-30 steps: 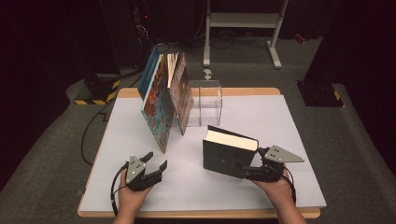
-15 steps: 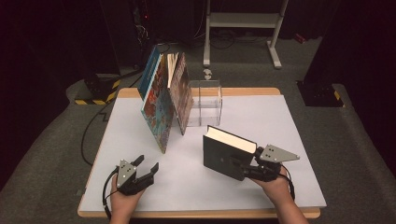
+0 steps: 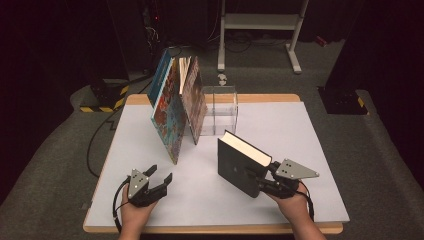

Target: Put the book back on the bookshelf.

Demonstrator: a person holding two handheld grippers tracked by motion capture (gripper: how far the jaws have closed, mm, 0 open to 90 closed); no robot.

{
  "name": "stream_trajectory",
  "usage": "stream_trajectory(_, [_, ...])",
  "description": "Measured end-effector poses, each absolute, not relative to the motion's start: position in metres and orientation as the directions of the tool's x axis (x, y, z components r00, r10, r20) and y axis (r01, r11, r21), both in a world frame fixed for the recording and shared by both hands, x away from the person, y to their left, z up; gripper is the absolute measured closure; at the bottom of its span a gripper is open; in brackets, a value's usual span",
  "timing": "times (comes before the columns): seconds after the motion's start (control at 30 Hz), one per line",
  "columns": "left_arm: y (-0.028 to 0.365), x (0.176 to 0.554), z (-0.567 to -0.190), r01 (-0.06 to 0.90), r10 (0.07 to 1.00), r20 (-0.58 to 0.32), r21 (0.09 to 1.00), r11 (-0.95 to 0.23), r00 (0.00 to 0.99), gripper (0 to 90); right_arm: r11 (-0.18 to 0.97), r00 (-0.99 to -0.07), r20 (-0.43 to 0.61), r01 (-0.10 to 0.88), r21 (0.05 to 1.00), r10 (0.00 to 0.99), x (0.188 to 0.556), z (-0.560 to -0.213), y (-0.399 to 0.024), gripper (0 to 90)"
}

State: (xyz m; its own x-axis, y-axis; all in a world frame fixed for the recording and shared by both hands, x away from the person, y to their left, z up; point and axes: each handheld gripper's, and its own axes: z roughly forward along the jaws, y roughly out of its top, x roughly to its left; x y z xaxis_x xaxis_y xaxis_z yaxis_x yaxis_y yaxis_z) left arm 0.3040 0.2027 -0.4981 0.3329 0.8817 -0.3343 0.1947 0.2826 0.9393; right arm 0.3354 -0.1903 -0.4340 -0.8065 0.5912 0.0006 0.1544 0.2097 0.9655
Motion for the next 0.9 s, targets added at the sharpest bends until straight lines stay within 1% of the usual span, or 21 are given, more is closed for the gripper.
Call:
stream_trajectory(0.1, [0.205,0.304,-0.498,0.192,0.882,-0.339,0.938,0.289,0.327,33.1,0.221,-0.774,-0.035,0.137,0.966,0.632,0.335,-0.432,-0.189,53.9])
stream_trajectory(0.13, [0.205,0.304,-0.498,0.192,0.882,-0.339,0.938,0.289,0.327,33.1,0.221,-0.774,-0.035,0.137,0.966,0.632,0.335,-0.432,-0.189,53.9])
stream_trajectory(0.2, [0.206,0.304,-0.498,0.192,0.882,-0.342,0.937,0.293,0.324,33.1,0.192,-0.728,-0.026,0.146,0.97,0.685,0.339,-0.432,-0.192,53.8])
stream_trajectory(0.33, [0.206,0.303,-0.498,0.191,0.884,-0.341,0.937,0.292,0.32,33.1,0.197,-0.68,-0.05,0.14,0.97,0.732,0.341,-0.432,-0.195,53.8])
stream_trajectory(0.4, [0.206,0.303,-0.498,0.189,0.885,-0.339,0.938,0.291,0.319,33.1,0.191,-0.664,-0.045,0.149,0.97,0.747,0.342,-0.433,-0.196,53.7])
stream_trajectory(0.47, [0.206,0.303,-0.498,0.188,0.885,-0.339,0.938,0.291,0.319,33.1,0.174,-0.66,-0.027,0.158,0.972,0.751,0.343,-0.434,-0.198,53.6])
stream_trajectory(0.63, [0.205,0.303,-0.497,0.192,0.883,-0.342,0.937,0.293,0.322,33.1,0.184,-0.659,-0.033,0.161,0.97,0.751,0.339,-0.436,-0.197,52.6])
stream_trajectory(0.77, [0.203,0.303,-0.497,0.194,0.881,-0.339,0.938,0.288,0.331,33.1,0.159,-0.65,0.001,0.187,0.97,0.76,0.337,-0.438,-0.2,51.3])
stream_trajectory(0.9, [0.202,0.304,-0.498,0.196,0.877,-0.339,0.938,0.287,0.34,33.1,0.165,-0.65,0.01,0.207,0.964,0.76,0.338,-0.435,-0.199,49.7])
